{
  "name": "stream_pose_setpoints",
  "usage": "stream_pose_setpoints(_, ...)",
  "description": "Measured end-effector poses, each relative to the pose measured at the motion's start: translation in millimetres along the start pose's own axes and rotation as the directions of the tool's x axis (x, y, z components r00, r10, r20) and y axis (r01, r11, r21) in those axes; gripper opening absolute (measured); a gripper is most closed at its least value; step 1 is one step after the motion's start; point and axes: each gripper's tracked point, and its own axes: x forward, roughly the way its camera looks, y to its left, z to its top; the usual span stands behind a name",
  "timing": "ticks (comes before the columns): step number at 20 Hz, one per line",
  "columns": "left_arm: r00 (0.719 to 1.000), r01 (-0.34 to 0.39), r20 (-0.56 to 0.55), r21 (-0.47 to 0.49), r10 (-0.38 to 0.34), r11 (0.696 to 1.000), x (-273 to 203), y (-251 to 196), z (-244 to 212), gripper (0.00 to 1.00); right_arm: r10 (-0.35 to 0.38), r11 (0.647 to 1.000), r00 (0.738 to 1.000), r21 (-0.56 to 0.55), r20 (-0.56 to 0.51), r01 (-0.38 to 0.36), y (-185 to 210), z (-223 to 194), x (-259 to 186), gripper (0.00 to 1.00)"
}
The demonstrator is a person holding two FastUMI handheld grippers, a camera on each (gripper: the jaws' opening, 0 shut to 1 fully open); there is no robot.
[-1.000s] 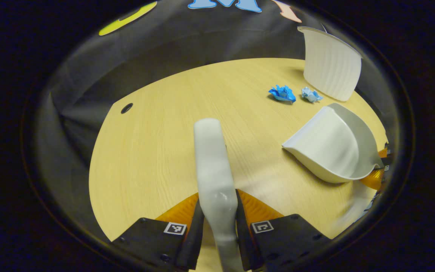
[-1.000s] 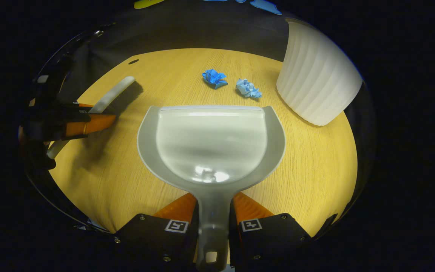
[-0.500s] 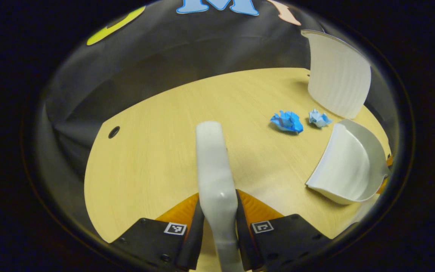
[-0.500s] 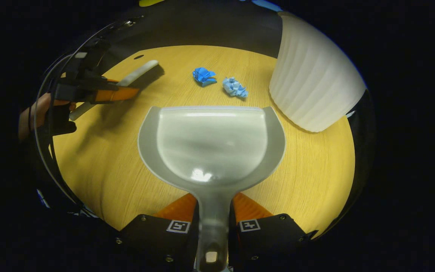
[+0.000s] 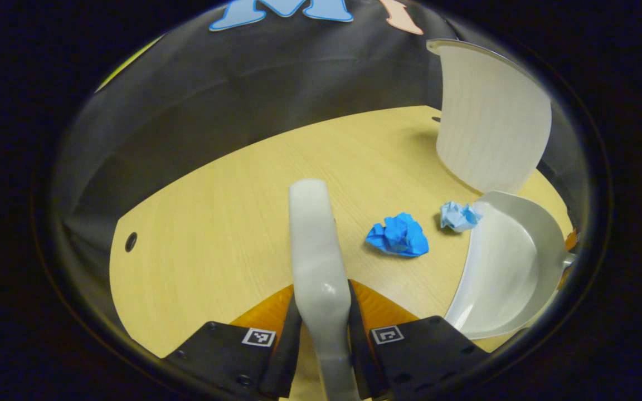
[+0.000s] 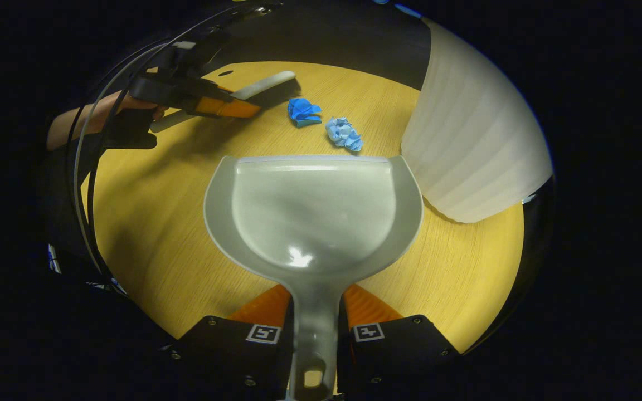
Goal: Pick up the small broom and dustpan from the desktop, sweep the trash into the dustpan with the broom, and then empty the trash into the garbage bin.
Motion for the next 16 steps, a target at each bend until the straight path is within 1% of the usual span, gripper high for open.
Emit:
stream_pose_setpoints(1, 1.000, 0.029, -0.003, 0.022, -0.029, 0.999, 1, -7, 6, 0.46, 0.004, 1.000, 1.000, -0.007, 0.003, -0.004, -1, 0, 2, 0.33)
stream_pose_setpoints(3, 0.995, 0.095, -0.019, 0.063, -0.094, 0.993, 6, -24, 12, 0.51, 0.013, 1.000, 1.000, -0.016, 0.010, -0.013, -5, 1, 4, 0.33)
stream_pose_setpoints(4, 0.992, 0.125, -0.030, 0.091, -0.123, 0.988, 9, -32, 13, 0.48, 0.018, 1.000, 1.000, -0.023, 0.011, -0.018, -7, 1, 3, 0.33)
stream_pose_setpoints(8, 0.971, 0.237, -0.035, 0.183, -0.235, 0.954, 9, -61, 29, 0.46, 0.030, 0.999, 0.999, -0.045, 0.028, -0.029, -12, 4, 4, 0.33)
stream_pose_setpoints(10, 0.959, 0.284, -0.042, 0.221, -0.282, 0.933, -1, -73, 34, 0.46, 0.032, 0.998, 0.999, -0.048, 0.041, -0.030, -8, 10, 0, 0.33)
stream_pose_setpoints(11, 0.952, 0.304, -0.052, 0.237, -0.301, 0.923, -6, -84, 35, 0.48, 0.032, 0.998, 0.998, -0.051, 0.048, -0.030, -6, 10, -2, 0.33)
stream_pose_setpoints(12, 0.945, 0.327, -0.057, 0.242, -0.323, 0.914, -10, -98, 33, 0.51, 0.033, 0.998, 0.998, -0.052, 0.054, -0.030, -6, 13, -3, 0.33)
stream_pose_setpoints(13, 0.937, 0.350, -0.066, 0.240, -0.344, 0.905, -12, -113, 30, 0.51, 0.034, 0.998, 0.998, -0.049, 0.060, -0.031, -6, 15, -4, 0.33)
stream_pose_setpoints(15, 0.921, 0.388, -0.085, 0.234, -0.379, 0.891, -20, -138, 21, 0.46, 0.035, 0.998, 0.997, -0.045, 0.072, -0.032, -7, 23, -7, 0.33)
stream_pose_setpoints(16, 0.916, 0.401, -0.092, 0.239, -0.390, 0.884, -24, -145, 18, 0.46, 0.035, 0.999, 0.997, -0.042, 0.075, -0.032, -7, 29, -11, 0.33)
